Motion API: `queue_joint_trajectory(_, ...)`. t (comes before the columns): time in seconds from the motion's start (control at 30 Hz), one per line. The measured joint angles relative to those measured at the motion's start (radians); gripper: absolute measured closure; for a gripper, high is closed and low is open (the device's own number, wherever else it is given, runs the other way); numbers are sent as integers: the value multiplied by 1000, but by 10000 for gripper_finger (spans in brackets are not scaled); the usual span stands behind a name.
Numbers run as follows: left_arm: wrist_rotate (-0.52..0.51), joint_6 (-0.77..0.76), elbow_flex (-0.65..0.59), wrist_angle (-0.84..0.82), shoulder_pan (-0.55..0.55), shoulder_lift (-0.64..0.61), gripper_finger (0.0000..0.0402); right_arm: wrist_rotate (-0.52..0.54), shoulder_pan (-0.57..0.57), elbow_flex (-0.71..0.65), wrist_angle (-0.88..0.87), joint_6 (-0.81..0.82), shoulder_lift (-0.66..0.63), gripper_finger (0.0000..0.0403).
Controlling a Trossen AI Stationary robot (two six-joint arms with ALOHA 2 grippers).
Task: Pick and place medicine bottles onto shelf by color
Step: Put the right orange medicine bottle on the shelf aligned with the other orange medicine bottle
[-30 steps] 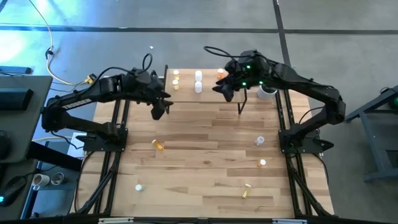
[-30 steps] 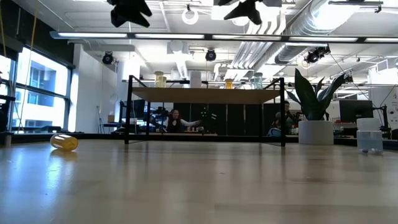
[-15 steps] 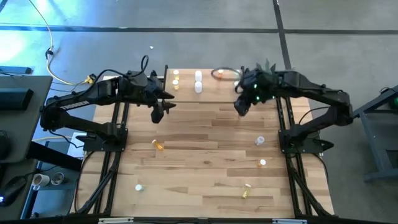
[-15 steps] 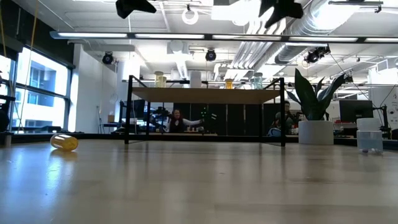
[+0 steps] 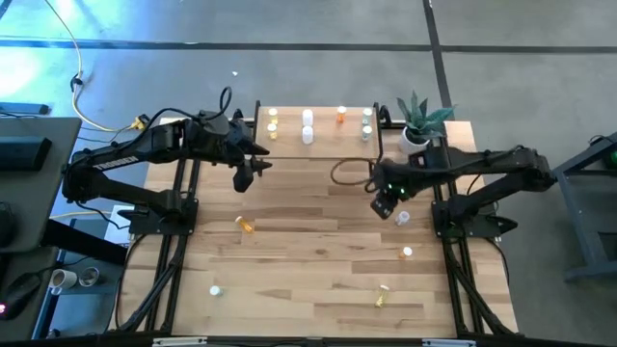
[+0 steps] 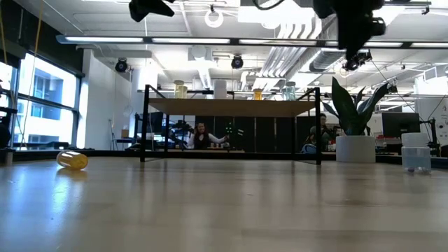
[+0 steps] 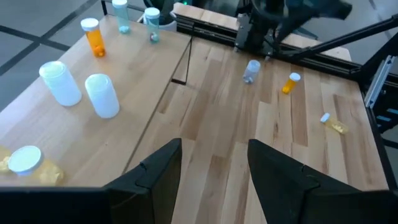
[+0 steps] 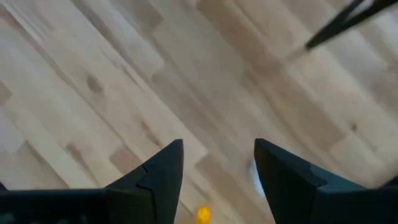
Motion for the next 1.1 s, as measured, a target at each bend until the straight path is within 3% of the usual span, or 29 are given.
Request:
queue_joint_trajectory(0.23,0,26,0,1,0,0,227,-2,150,-133,2,187,-88,214)
queue_joint_trajectory(0.57,1,-39,0,-6,0,0,227,-14,360,-174,-15,445,-143,214)
queue_joint_trajectory(0.73,13,-105,0,-44,0,0,227,22,446,-174,-14,511,-131,214)
queue_joint_trajectory(0.93,110,-114,0,-56,0,1,227,22,520,-174,-15,530,-96,214)
queue_joint_trajectory(1.1,108,-148,0,-56,-7,1,227,24,566,-175,-15,559,-70,214)
